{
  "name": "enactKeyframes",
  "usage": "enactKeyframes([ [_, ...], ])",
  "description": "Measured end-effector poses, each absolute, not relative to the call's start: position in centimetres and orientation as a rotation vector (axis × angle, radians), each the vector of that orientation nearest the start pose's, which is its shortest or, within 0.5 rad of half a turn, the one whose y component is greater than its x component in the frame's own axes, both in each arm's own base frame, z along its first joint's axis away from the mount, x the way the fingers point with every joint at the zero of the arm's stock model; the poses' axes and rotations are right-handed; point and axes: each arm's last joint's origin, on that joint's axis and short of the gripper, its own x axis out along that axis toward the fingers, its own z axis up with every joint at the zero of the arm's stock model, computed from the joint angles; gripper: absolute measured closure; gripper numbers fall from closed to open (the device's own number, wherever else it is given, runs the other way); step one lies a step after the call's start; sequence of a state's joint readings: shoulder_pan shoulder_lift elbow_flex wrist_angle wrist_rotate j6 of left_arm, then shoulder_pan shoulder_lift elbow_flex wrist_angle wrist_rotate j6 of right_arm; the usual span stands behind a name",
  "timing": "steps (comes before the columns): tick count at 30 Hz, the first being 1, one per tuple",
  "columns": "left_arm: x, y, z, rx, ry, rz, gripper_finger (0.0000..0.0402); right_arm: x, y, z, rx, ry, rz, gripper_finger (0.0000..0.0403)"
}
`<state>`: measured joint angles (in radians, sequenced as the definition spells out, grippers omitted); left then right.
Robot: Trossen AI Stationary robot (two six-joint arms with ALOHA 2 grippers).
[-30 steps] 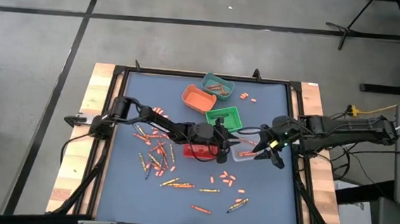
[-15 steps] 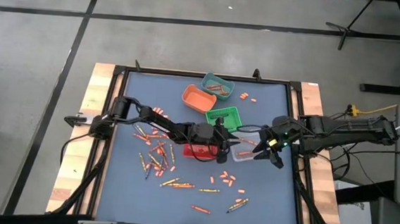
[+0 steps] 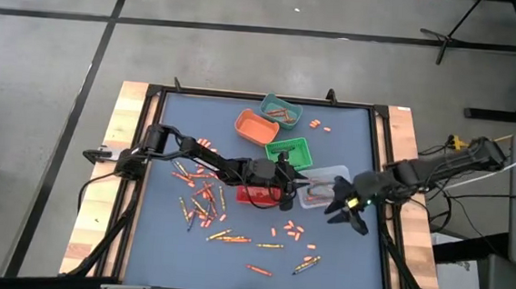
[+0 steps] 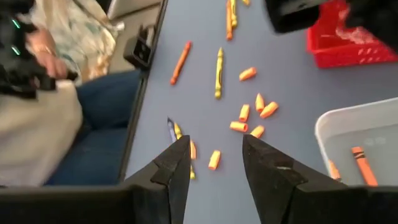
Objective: Sort crayons
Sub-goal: Put the yellow crayon into the red bin
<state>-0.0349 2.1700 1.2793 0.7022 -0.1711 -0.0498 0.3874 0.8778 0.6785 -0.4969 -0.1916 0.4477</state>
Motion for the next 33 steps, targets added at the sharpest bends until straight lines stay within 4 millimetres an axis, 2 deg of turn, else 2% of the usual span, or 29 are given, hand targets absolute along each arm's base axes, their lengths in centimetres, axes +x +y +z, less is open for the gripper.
enactKeyframes([
  [9, 46.4, -1.1, 14.9, -0.029, 0.200, 0.140, 0.0333, 16.6, 11.8, 23.1, 0.226, 0.920, 0.414, 0.0258],
  [18, 46.4, -1.1, 14.9, -0.029, 0.200, 0.140, 0.0333, 17.2, 15.9, 19.5, 0.121, 1.035, 0.493, 0.0258],
  [27, 46.4, -1.1, 14.9, -0.028, 0.201, 0.140, 0.0333, 18.3, 17.5, 16.0, 0.057, 1.111, 0.452, 0.0258],
  [33, 46.4, -1.1, 14.9, -0.028, 0.203, 0.140, 0.0333, 18.9, 18.0, 14.7, 0.052, 1.110, 0.443, 0.0258],
])
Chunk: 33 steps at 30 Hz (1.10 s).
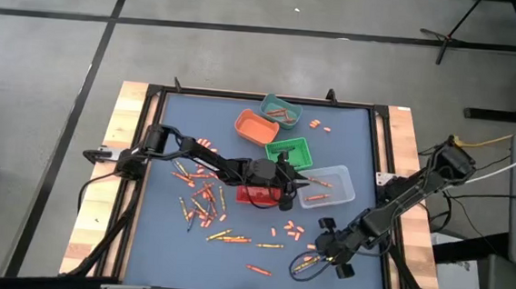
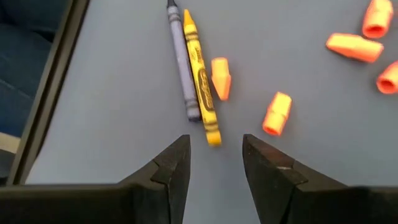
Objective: Sort crayons
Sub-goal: Put the yellow crayon into the red bin
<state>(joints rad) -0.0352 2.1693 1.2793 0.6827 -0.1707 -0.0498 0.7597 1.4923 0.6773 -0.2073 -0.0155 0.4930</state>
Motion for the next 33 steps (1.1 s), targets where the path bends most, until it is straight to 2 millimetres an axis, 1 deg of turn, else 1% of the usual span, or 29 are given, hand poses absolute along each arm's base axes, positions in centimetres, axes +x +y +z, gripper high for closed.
enactKeyframes([
  [4, 46.4, -1.1, 14.9, -0.028, 0.204, 0.140, 0.0333, 19.3, 18.4, 14.2, 0.059, 1.094, 0.449, 0.0258],
  [14, 46.4, -1.1, 14.9, -0.028, 0.204, 0.140, 0.0333, 19.5, 18.6, 12.8, 0.033, 1.133, 0.423, 0.0258],
  [23, 46.4, -1.1, 14.9, -0.028, 0.204, 0.140, 0.0333, 19.6, 18.5, 12.6, 0.018, 1.127, 0.401, 0.0260],
  [27, 46.4, -1.1, 14.9, -0.028, 0.204, 0.140, 0.0333, 19.6, 18.5, 12.6, 0.012, 1.124, 0.390, 0.0280],
  [33, 46.4, -1.1, 14.9, -0.028, 0.204, 0.140, 0.0333, 19.6, 18.4, 12.5, 0.005, 1.124, 0.378, 0.0330],
])
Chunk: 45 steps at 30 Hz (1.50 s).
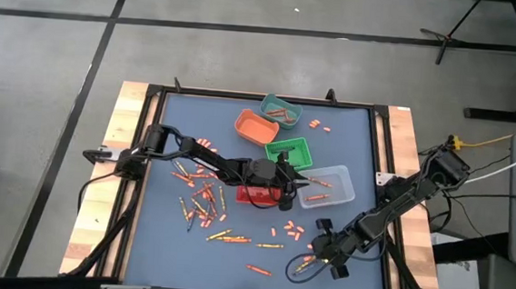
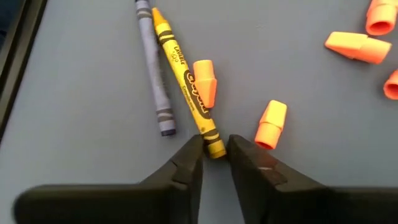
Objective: Sort crayons
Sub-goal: Put the yellow crayon into the red bin
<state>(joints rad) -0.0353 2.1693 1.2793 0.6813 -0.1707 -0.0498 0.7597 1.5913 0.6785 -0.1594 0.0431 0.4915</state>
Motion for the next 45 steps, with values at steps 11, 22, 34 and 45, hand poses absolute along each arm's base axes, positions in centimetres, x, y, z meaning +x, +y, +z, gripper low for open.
enactKeyframes([
  [11, 46.3, -1.1, 15.1, -0.021, 0.203, 0.139, 0.0333, 19.7, 18.4, 12.5, -0.008, 1.105, 0.352, 0.0383],
  [22, 45.3, -1.1, 19.4, 0.076, 0.184, 0.131, 0.0333, 19.6, 18.2, 13.0, -0.016, 1.082, 0.344, 0.0380],
  [34, 42.4, -1.0, 24.7, 0.145, 0.296, 0.123, 0.0333, 20.8, 18.6, 17.3, -0.284, 0.948, 0.322, 0.0380],
  [45, 37.6, -1.9, 29.4, 0.165, 0.445, 0.085, 0.0333, 23.1, 16.7, 20.3, -0.591, 0.937, 0.217, 0.0379],
])
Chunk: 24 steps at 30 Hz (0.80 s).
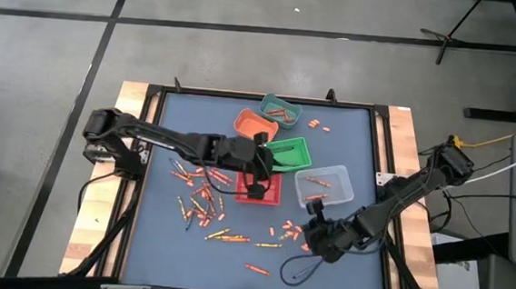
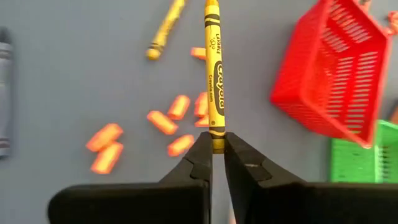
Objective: Sort crayons
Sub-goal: Put the yellow crayon into the red bin
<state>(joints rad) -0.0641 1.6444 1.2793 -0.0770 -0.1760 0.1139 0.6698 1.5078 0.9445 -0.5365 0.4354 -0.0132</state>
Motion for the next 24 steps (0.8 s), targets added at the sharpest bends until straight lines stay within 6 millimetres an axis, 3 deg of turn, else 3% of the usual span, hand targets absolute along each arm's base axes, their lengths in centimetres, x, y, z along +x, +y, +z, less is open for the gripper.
enactKeyframes([
  [6, 35.6, -3.1, 31.2, 0.153, 0.459, 0.076, 0.0333, 25.2, 14.3, 21.1, -0.699, 0.933, 0.209, 0.0379],
  [11, 34.8, -4.3, 31.2, 0.120, 0.512, 0.054, 0.0333, 26.9, 11.6, 21.3, -0.718, 0.937, 0.154, 0.0379],
  [18, 34.0, -5.9, 30.4, 0.084, 0.601, 0.041, 0.0333, 28.9, 8.1, 21.8, -0.617, 0.897, 0.034, 0.0379],
  [24, 33.7, -7.0, 30.3, 0.076, 0.612, 0.050, 0.0333, 30.4, 6.0, 22.4, -0.483, 0.800, 0.074, 0.0379],
])
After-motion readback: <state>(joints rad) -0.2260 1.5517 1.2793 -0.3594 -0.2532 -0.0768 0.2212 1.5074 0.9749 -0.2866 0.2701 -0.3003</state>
